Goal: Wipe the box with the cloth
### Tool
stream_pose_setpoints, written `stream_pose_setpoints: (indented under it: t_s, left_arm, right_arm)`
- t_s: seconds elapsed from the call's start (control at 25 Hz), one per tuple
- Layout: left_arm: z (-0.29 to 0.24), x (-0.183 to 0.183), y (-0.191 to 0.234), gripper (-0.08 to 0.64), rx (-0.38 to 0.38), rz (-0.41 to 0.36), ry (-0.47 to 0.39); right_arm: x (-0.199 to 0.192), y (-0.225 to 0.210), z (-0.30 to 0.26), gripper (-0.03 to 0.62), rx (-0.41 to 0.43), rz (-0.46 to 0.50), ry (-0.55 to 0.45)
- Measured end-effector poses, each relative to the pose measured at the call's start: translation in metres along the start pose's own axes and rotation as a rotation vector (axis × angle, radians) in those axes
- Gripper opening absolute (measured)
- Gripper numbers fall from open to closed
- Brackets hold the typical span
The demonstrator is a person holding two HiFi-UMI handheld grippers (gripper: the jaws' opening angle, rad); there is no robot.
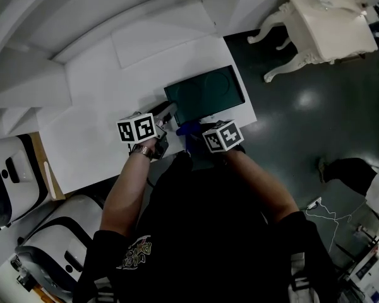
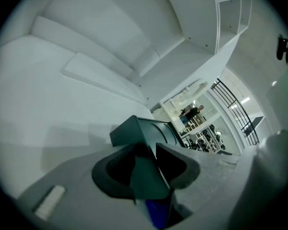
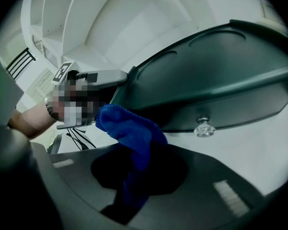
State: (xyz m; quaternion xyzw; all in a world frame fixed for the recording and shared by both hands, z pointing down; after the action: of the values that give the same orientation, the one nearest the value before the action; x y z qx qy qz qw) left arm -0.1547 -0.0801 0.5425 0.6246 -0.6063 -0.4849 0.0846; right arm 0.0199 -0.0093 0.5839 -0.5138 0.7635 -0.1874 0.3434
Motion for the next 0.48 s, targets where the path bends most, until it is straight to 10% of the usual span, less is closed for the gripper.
stream_pose_setpoints:
  t_s: [0.48]
  left_arm:
    - [-0.001,-0.002,0.0,0.135,0.001,0.003,-0.01]
  right_arm:
    - [-0.004,-0.025,0.028,0.097,-0.041,-0.073,-0.054]
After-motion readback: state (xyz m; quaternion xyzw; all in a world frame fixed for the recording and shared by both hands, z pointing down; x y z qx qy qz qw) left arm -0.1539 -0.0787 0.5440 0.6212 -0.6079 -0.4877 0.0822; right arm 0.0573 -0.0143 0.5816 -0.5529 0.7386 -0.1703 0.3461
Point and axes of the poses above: the fingertips, and each gripper's own axes: z backward along the fingers, y to its left, x out of its top, the point moved 8 cm from there along z, backward along the fingers, and after that the axes turned 2 degrees about -z, right-handed, at the moved point
